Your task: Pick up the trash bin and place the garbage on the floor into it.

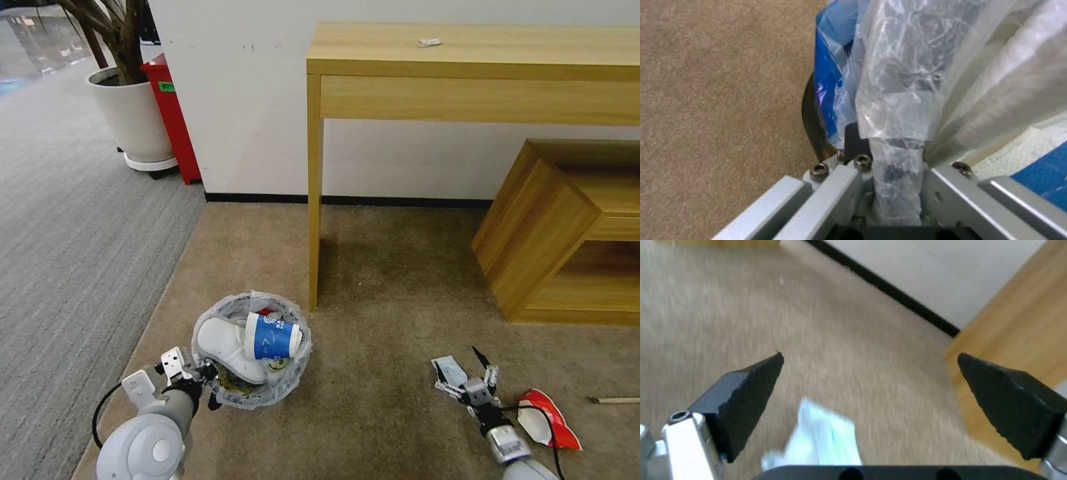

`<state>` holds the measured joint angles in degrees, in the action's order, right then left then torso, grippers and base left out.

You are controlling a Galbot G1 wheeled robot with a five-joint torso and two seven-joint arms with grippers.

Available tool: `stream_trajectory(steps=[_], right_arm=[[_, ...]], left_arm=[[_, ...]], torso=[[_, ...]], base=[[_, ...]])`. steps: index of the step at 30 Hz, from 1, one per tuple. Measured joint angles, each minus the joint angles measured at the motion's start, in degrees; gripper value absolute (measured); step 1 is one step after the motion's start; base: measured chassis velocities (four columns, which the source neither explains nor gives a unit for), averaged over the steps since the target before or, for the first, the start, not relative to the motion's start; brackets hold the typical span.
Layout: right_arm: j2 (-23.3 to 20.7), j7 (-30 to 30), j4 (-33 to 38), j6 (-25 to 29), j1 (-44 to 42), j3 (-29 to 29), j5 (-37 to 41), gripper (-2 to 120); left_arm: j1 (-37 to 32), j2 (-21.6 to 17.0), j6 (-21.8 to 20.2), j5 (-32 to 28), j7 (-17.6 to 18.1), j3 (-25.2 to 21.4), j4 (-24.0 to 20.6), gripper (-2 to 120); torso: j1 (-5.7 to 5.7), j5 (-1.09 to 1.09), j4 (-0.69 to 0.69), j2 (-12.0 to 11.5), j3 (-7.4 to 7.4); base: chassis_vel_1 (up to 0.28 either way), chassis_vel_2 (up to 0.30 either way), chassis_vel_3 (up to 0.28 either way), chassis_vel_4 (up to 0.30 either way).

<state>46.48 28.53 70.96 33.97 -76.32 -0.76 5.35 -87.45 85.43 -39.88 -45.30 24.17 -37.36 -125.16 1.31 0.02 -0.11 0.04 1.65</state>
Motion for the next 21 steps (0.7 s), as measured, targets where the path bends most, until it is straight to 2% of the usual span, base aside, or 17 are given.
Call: stream_trajectory(steps=[9, 21], right_arm=[[3.2, 0.5, -7.7, 1.3, -0.1, 0.9, -0.1, 100], [4.3, -0.2, -11.1, 0.1, 4.7, -1.6, 2.9, 100]], left_arm=[[-0.5, 0.1, 0.2, 0.2, -0.4, 0.5, -1.1, 0], [-1.5, 0.7, 0.5, 0.8, -0.9, 0.9, -3.8, 0]], torso=[[0.00, 0.01, -0.01, 0.0, 0.00], [0.00, 0.00, 0.01, 0.0, 0.00]], base=[[0.000, 0.000, 0.000, 0.000], [0.000, 0.000, 0.000, 0.000]])
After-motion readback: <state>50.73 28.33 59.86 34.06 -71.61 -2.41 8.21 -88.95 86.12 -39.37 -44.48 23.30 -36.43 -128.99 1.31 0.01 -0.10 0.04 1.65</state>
